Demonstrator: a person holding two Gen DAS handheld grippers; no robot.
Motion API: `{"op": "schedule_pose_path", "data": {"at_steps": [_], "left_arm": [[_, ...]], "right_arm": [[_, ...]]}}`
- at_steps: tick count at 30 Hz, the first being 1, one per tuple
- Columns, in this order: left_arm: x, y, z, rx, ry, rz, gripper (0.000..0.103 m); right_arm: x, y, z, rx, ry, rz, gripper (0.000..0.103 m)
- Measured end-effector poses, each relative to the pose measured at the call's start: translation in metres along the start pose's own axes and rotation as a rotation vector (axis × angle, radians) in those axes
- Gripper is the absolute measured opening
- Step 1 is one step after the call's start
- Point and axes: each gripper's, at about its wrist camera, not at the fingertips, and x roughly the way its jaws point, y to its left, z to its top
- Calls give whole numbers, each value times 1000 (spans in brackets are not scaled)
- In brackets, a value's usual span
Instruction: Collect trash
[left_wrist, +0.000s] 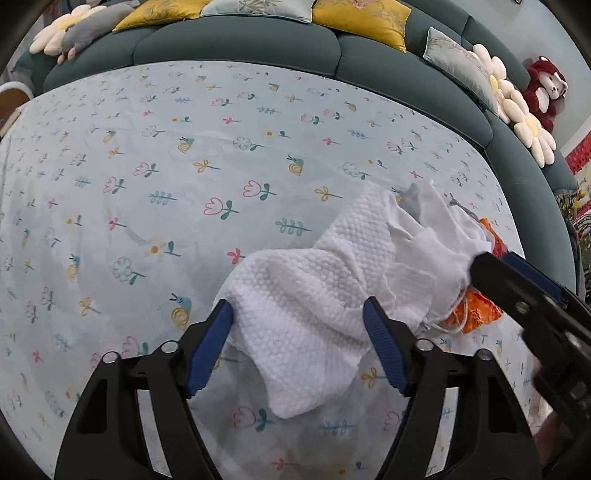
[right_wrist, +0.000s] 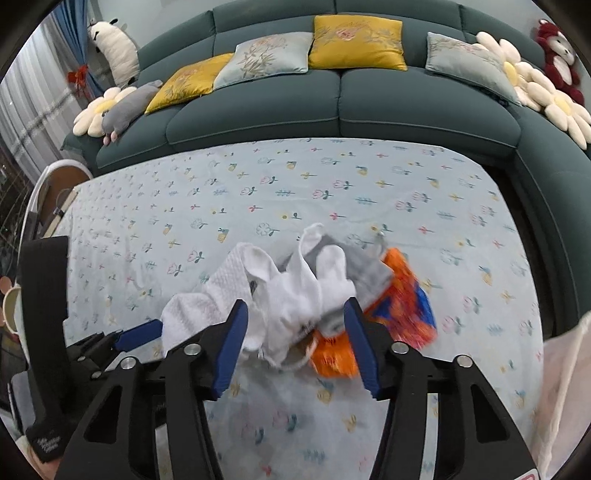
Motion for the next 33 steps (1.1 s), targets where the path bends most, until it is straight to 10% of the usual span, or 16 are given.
{"op": "schedule_pose_path", "data": {"at_steps": [7,33], "left_arm": [[2,-3,1,14,-4,-20,9],[-128,-88,-6,102,-211,-94,5]], "right_arm": [[27,1,-3,-5,60,21,20],[-129,-45,-7,42,-176,19,11]]}}
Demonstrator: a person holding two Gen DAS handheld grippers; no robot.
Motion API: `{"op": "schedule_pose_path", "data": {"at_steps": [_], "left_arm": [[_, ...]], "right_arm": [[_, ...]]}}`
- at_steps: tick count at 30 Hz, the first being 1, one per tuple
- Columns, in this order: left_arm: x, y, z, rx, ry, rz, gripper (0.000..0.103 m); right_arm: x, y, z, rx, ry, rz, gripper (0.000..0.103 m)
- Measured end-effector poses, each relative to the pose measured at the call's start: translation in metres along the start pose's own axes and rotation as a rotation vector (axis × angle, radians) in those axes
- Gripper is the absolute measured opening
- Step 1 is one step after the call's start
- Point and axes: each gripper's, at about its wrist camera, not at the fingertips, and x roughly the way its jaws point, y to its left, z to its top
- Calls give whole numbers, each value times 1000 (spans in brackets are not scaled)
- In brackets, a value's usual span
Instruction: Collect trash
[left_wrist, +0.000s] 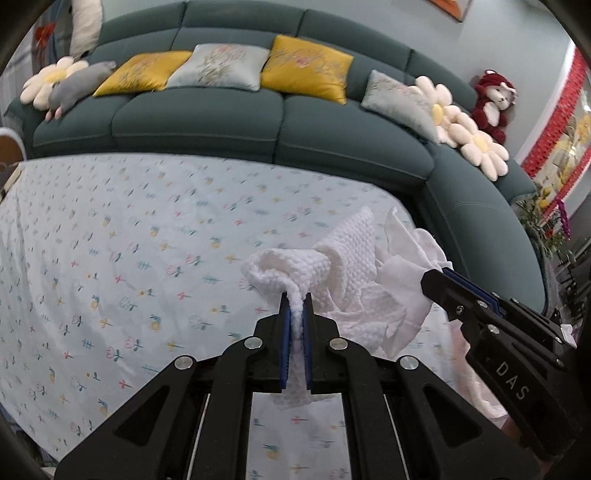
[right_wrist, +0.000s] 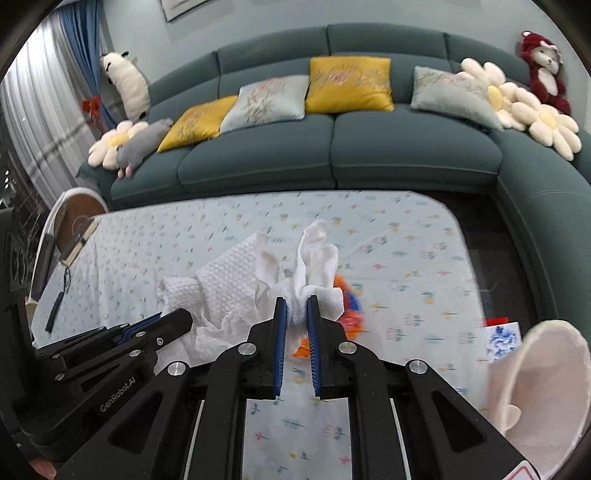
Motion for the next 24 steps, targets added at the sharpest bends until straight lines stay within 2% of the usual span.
{"op": "schedule_pose_path", "data": {"at_steps": [2,7,15,22,23,24], "left_arm": [[-7,-15,-1,19,-11,-7,5],[-21,-55,-4,80,-31,-32,5],[-35,-114,-18,161,-37,-72,5],[-31,-138,-37,190,-13,-70,5],[-28,-138,-39,190,-7,-66,5],[-26,-138,-42,189,0,-60,5]], "right_arm": [[-14,-10,0,13,-19,-12,11],[-52,-46,-3,63,-71,-41,3],[-97,-97,-19,124,-122,-81,1],[-100,-124,-53,165,-80,-91,1],[-97,-126,-58,171,-70,-91,3],[-93,-126,-63,177,-53,-88,11]]}}
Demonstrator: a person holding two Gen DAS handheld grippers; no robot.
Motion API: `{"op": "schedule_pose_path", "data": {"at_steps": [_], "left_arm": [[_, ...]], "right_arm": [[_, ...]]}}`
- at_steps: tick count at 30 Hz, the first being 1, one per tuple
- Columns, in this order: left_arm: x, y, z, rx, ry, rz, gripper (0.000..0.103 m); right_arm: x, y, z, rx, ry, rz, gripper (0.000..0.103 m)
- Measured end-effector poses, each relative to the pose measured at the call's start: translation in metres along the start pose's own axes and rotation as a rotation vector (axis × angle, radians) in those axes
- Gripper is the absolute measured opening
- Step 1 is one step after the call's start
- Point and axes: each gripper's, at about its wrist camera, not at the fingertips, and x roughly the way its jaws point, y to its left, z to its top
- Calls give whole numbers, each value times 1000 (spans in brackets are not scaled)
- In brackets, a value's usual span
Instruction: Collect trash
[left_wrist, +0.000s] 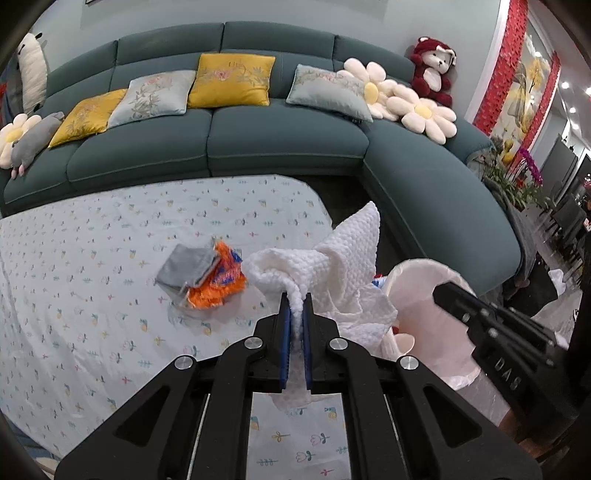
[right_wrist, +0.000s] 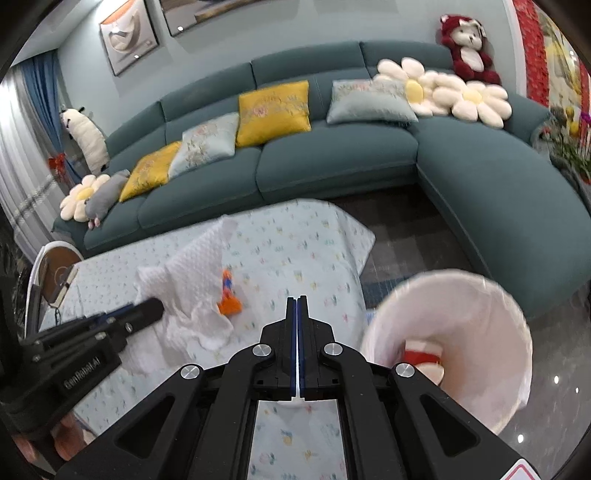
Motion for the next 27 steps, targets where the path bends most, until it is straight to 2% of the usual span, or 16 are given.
{"op": "schedule_pose_path", "data": {"at_steps": [4,11,15,17,19,27], "left_arm": [[12,9,-11,-23,34,19,5],[31,28,-20,-38,80,51,5],[38,33,-21,-40,93,57,6],[42,34,-21,-40,101,58,5],[44,33,-20,-36,105,56,5],[44,13,-11,-12,93,32,5]], "right_arm": [[22,2,-23,5,62,13,25],[71,16,-51,-18,179,23,26],[92,19,-59,-15,218,27,26],[96,19,-60,-19,229,30,21],[99,18,-58,-29,236,38,3],[63,3,-23,-5,106,38,3]]}}
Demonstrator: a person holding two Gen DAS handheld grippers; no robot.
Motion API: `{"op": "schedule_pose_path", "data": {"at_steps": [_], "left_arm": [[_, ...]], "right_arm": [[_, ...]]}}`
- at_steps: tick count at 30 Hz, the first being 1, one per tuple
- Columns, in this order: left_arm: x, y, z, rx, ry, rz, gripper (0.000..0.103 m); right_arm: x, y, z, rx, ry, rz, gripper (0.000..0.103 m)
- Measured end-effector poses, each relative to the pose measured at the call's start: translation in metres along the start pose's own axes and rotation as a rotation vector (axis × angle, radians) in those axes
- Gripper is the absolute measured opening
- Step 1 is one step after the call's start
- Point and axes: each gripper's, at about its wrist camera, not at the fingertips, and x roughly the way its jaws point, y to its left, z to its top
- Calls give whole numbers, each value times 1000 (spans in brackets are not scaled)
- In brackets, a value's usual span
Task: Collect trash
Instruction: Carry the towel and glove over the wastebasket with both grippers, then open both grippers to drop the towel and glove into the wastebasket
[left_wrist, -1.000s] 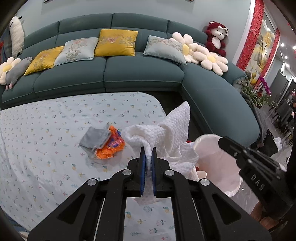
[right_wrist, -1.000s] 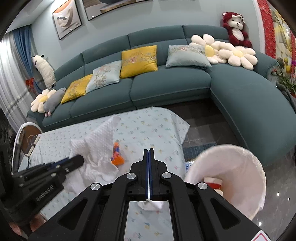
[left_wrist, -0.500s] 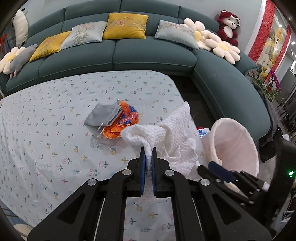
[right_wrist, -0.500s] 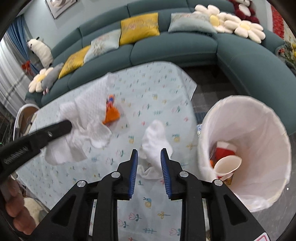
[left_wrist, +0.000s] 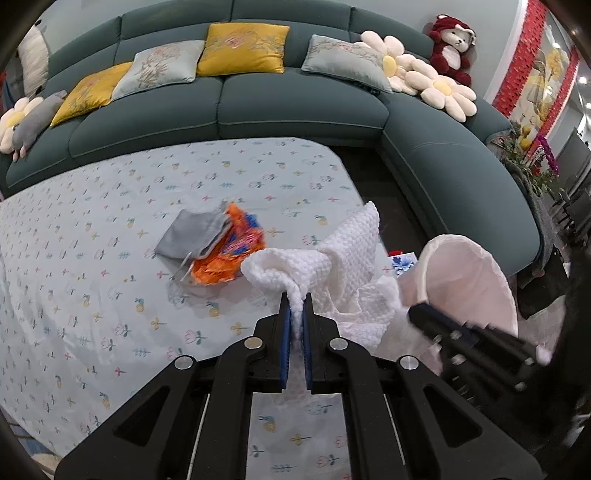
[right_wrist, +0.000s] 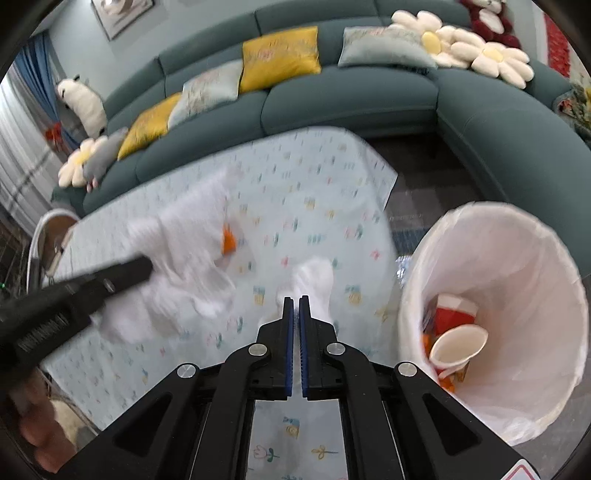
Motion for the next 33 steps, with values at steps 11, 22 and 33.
{"op": "schedule_pose_path", "data": {"at_steps": [11,22,33], "left_arm": [[-12,-66,15,88,-38,-58,5],[-3,-149,17,200,-26,-141,6],[18,-202,11,269,5,-174,8]], "right_arm": [[-79,-51,33,68,-183,-46,3],[-128,-131,31,172,-257,-136,3],[-132,-172,22,218,-253,-188,5]]}}
